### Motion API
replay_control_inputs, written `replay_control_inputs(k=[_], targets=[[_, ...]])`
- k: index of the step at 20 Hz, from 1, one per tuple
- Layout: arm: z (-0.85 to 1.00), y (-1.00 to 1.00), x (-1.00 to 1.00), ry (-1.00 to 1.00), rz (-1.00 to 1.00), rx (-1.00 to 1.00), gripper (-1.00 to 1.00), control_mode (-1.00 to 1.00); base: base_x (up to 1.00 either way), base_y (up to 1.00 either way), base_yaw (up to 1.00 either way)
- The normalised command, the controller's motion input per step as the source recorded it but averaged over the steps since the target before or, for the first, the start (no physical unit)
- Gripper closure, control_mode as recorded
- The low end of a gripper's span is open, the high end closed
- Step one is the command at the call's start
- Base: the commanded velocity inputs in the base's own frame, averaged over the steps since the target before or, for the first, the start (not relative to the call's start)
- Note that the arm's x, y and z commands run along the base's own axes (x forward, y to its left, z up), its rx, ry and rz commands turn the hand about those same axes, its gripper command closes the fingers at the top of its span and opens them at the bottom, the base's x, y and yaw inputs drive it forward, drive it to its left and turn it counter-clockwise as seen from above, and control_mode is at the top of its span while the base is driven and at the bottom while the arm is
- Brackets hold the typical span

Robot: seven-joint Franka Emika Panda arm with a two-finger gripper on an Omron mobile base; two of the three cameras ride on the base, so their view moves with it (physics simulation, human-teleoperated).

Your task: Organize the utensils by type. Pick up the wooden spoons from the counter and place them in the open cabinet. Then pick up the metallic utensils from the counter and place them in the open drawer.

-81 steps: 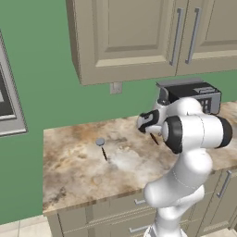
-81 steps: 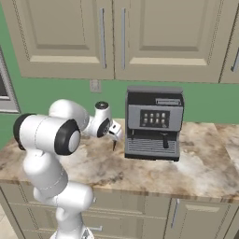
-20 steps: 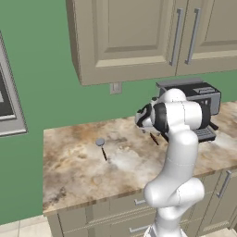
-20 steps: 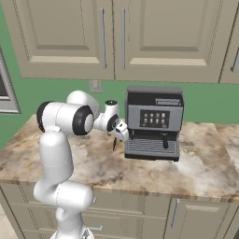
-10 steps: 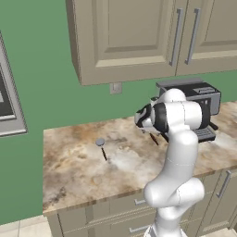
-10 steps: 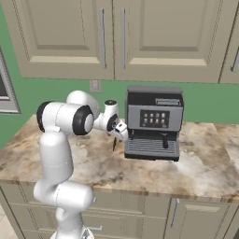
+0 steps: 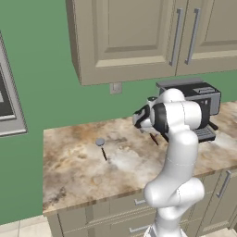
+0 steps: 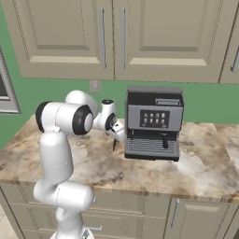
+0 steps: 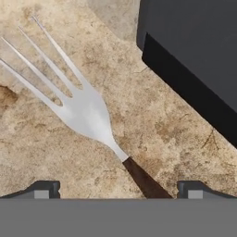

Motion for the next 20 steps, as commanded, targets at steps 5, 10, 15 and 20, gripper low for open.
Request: replay_control_inputs(k=[5,10,15,20], targets=[[-0.12,0.01,0.01,0.0,-0.1,0.0,-1.0,-1.0,0.0,0.0,0.0],[-0.21,-0.06,0.02,0.0,-0.01,-0.02,-1.0,-1.0,0.0,0.0,0.0],[-0.22,-0.1,0.0,-0.03,0.0,-0.01,-1.0,-1.0,0.0,0.0,0.0],[-0.25,-0.03,0.0,-0.01,0.0,0.0,-1.0,-1.0,0.0,0.0,0.0]])
